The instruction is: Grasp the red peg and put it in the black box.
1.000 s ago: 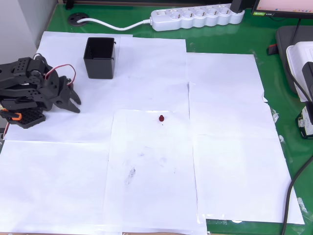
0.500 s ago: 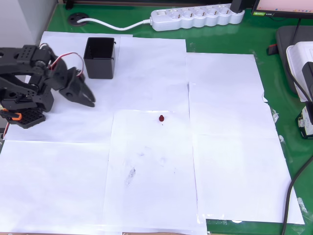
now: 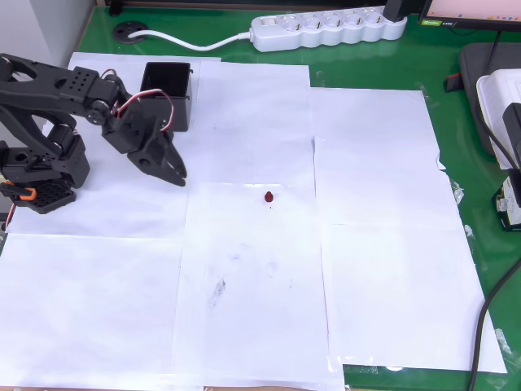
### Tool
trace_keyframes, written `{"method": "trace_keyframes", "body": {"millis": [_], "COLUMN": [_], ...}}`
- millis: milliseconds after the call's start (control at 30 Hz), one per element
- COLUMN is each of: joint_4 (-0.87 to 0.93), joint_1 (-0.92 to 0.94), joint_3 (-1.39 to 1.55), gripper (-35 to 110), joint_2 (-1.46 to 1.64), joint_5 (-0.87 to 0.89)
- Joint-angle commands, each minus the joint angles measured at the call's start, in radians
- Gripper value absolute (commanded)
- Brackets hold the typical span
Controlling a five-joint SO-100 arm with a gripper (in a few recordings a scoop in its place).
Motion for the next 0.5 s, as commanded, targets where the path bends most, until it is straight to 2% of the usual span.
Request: {"method": "trace_keyframes", "body": {"millis": [0, 133, 333, 400, 467], "joint_4": [-0.107, -0.281, -0.853, -0.871, -0.750], "joint_1": [0.008, -0.012, -0.041, -0.040, -0.032], "joint_3": [0.069, 0.035, -0.176, -0.176, -0.127], "gripper": [1, 2, 0, 0, 0], "joint_2": [0.063, 0.117, 0.187, 0.201, 0.198], "joint_5": [-0.006, 0.006, 0.017, 0.005, -0.003]}}
